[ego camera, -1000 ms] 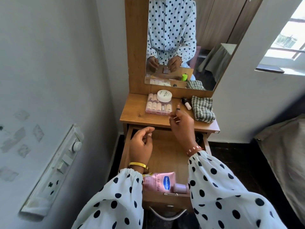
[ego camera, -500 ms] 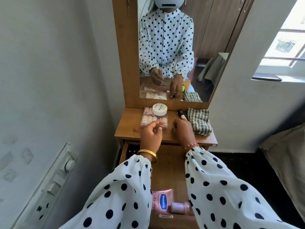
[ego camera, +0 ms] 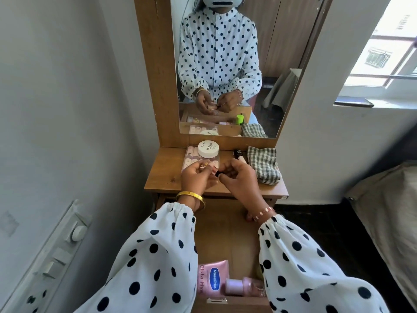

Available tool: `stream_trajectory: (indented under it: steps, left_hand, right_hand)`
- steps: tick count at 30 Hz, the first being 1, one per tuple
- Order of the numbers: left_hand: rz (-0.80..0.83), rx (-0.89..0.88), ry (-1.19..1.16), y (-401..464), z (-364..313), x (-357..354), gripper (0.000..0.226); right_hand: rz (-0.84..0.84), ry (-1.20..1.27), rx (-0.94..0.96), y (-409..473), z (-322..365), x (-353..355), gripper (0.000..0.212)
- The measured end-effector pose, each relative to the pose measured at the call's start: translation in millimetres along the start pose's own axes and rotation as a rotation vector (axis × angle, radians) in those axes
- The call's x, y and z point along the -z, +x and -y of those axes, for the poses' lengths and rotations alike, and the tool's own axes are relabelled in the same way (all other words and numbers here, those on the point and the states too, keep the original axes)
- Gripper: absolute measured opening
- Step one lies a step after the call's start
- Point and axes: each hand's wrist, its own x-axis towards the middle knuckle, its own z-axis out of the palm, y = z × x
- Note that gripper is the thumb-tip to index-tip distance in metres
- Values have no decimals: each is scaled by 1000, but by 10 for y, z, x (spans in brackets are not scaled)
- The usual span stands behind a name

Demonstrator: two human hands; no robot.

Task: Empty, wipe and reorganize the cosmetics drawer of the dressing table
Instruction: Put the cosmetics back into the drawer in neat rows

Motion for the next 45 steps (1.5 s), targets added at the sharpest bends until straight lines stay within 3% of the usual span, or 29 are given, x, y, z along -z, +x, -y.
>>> stream_trajectory:
  steps: [3,8,12,18,29,35,39,42,45]
  left_hand:
    - [8,20,-91,35,-36,31,25]
    - [-16,67,-213,52,-16,87,11]
    - [-45,91,-226,46,65,117,20]
    - [-55,96,-197,70,149,145,16]
    - [-95,101,-159,-14,179,253,21]
    - [-112,102,-152,-183,237,497,25]
    - [-138,70,-110,-357,349,747,31]
    - [-192,33,-93,-473,491,979,33]
    - [-248,13,-55,-563,642,1111,31]
  right_hand:
    - [-20,-15,0,104,-54,79,6]
    - [-114,-649,44,543,-237,204,16]
    - [-69,-945,9,723,-341,189,24]
    - [-45,-1106,27,767,-378,106,31]
    - [-157,-763,-100,619,-200,120,23]
    - [-252,-312,-148,252,15,62,10]
    - [-154,-94,-166,-112,128,-24,20]
    - [-49,-78,-133,-340,124,-118,7]
    - [66,-126,-143,-465,53,-257,14]
